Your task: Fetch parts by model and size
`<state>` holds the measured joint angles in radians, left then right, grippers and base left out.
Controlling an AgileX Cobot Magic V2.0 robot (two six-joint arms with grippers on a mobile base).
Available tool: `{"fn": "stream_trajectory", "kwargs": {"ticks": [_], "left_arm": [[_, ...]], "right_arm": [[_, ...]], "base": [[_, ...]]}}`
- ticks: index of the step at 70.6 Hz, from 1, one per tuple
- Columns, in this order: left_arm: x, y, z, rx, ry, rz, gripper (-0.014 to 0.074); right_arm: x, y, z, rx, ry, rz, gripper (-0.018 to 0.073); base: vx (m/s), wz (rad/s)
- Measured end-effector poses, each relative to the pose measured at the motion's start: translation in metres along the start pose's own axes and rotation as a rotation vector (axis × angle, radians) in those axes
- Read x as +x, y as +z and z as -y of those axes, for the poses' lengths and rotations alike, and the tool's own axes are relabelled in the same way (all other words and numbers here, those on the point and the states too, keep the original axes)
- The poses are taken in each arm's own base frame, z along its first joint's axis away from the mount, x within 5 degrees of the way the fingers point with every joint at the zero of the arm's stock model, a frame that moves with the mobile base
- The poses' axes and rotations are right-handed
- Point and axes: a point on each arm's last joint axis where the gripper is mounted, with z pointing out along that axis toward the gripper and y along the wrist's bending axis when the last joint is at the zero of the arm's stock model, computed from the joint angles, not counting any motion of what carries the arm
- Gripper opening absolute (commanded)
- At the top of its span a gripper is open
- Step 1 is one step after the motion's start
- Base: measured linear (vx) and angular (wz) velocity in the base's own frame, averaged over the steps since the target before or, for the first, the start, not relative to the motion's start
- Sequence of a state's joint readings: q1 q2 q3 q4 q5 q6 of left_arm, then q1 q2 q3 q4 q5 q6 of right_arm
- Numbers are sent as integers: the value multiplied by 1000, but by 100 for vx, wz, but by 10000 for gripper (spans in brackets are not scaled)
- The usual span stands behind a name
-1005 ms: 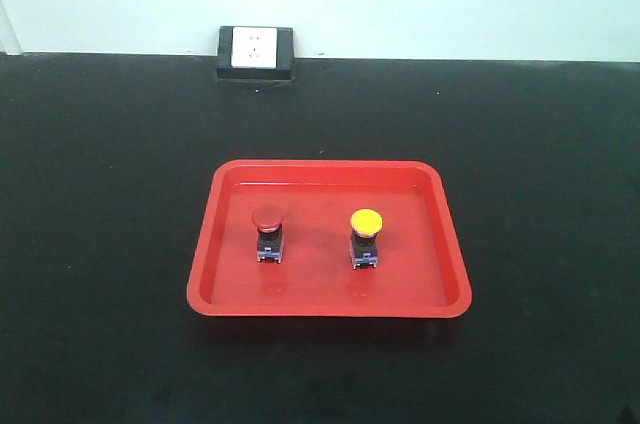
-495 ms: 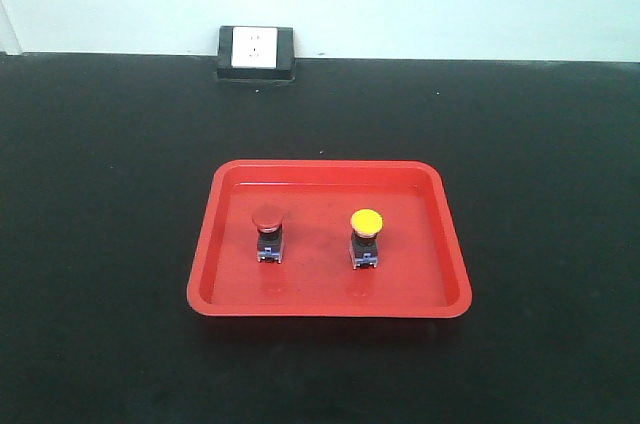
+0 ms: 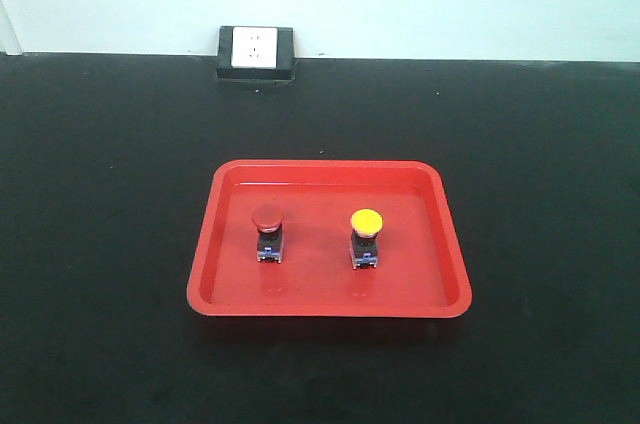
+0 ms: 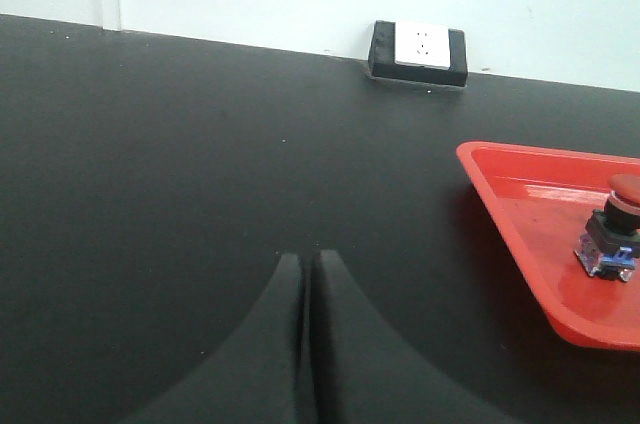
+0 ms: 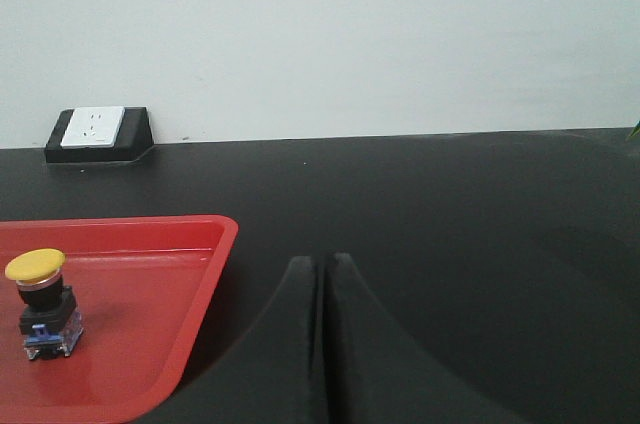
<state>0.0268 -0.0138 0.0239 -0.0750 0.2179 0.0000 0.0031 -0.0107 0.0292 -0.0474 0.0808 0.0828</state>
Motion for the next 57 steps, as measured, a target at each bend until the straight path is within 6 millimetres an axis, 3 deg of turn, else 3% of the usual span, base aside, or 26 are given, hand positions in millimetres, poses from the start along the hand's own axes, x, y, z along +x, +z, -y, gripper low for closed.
{"fn": "stream_trajectory", "kwargs": {"ticks": [57], "left_arm": [[0,0,0,0,0,0,-6]], "right_arm": [[0,0,0,0,0,-2,-5]], "base": [[0,0]]}}
